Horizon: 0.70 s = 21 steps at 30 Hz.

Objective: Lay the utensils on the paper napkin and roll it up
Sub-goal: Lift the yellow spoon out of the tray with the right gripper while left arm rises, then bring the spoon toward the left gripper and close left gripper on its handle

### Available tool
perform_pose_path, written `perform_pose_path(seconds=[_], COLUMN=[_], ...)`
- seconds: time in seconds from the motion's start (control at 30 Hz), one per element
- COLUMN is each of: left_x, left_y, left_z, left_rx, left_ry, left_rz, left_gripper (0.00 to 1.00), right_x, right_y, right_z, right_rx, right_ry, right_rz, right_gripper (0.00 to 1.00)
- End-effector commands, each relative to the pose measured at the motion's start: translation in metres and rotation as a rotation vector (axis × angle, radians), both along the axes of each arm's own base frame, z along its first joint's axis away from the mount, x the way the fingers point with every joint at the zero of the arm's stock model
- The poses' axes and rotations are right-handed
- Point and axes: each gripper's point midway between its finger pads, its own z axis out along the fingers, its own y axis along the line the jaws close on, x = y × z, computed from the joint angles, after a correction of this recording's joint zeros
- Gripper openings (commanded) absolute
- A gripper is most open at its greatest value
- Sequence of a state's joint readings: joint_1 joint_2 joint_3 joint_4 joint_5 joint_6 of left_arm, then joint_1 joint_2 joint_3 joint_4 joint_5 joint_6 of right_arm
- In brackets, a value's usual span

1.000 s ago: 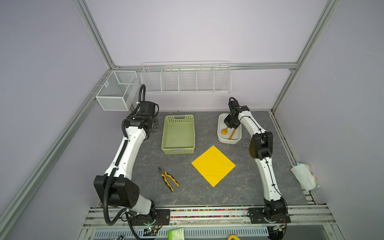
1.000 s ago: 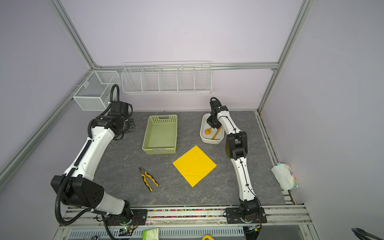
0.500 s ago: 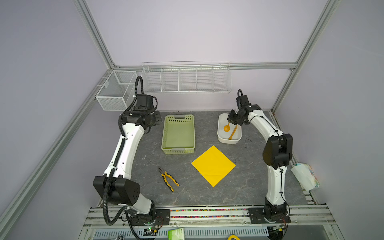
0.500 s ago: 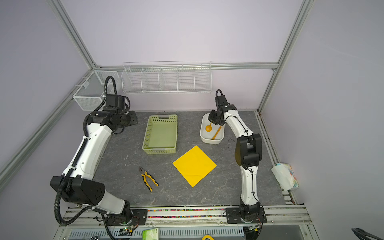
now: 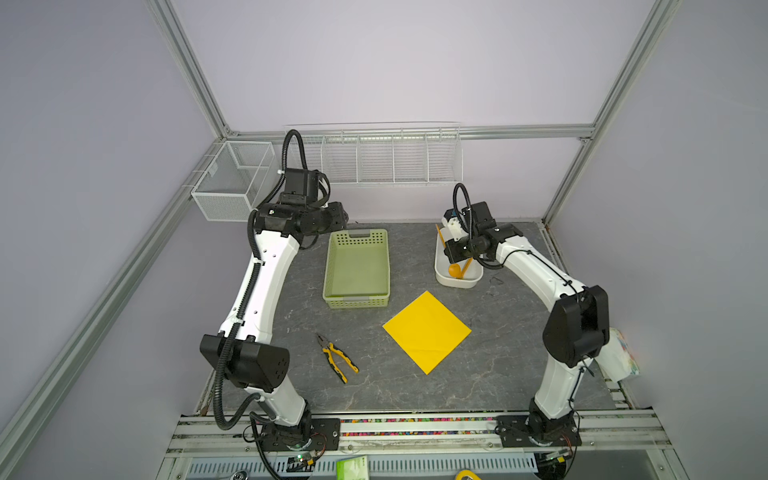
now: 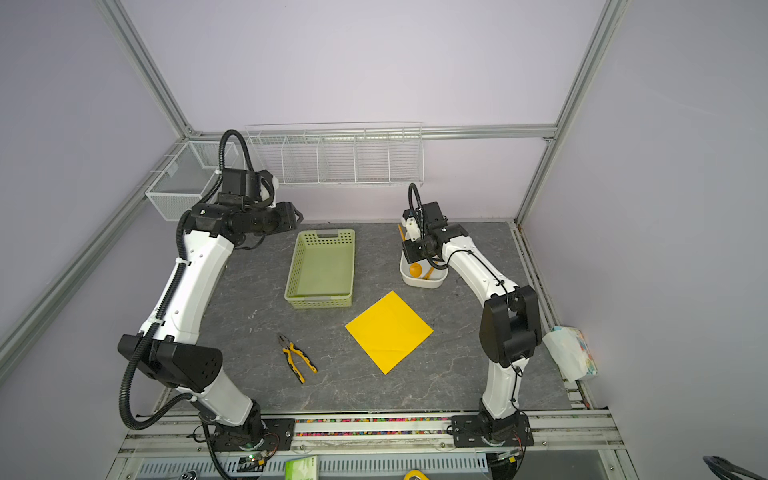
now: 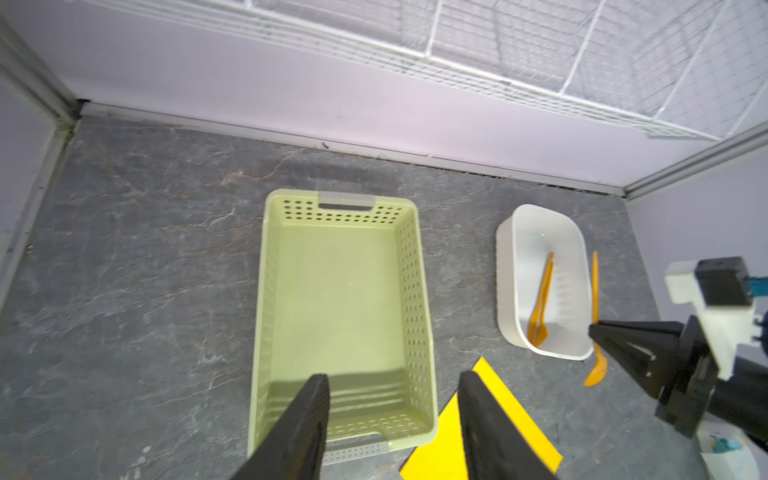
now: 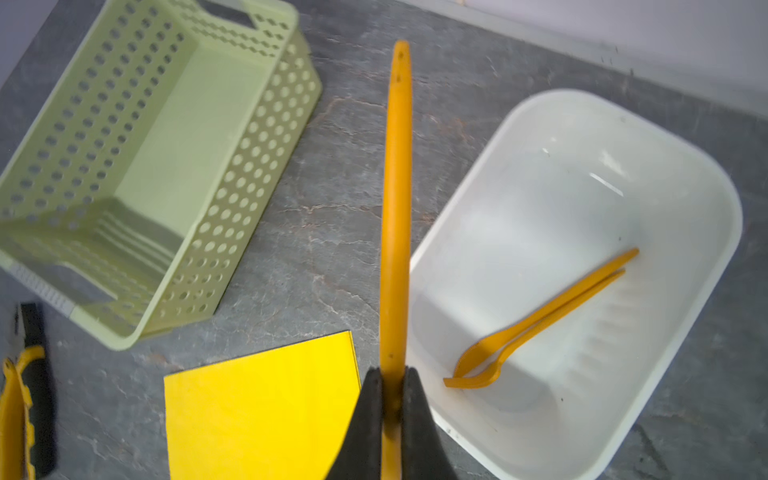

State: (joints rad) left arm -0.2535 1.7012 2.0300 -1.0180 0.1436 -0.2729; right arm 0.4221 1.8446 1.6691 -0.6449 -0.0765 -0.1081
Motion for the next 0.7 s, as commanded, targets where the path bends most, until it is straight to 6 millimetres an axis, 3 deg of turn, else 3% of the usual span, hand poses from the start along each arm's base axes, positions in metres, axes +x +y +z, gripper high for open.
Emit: perform_pose_path(seconds=[0.0,0.1,0.23,0.37,0.67], left_x=[-0.007,-0.011,-0.017,-0.023,-0.056], left_y=[-0.031,-0.053,-0.077,-0.1,-0.155], left_z=[0.003,0.005,0.001,-0.018,-0.055], left_rx=[-0.061,-0.094,-0.127,-0.184,-0.143], left_ry=[0.026,0.016,0.024,0.082,0.16], left_rz=[-0.16,-0.262,-0.374,-0.47,-0.679], left_gripper=[0.51,0.5,0.48,0.46,0.48], right_x=[-0.017,-0.032,-0.036,-0.044,-0.081], right_y=[0.01,0.019,0.023,0.034,0.055], right_z=[0.015,0.015,0.02,0.033,0.037], right_rx=[-0.267,-0.449,-0.618,-0.652,-0.719], right_ry=[-0.225,-0.336,-0.424,-0.505,-0.588], right_rz=[0.283,0.431,0.52,0.592,0.785], right_gripper=[0.07,0.07,0.07,0.07,0.07])
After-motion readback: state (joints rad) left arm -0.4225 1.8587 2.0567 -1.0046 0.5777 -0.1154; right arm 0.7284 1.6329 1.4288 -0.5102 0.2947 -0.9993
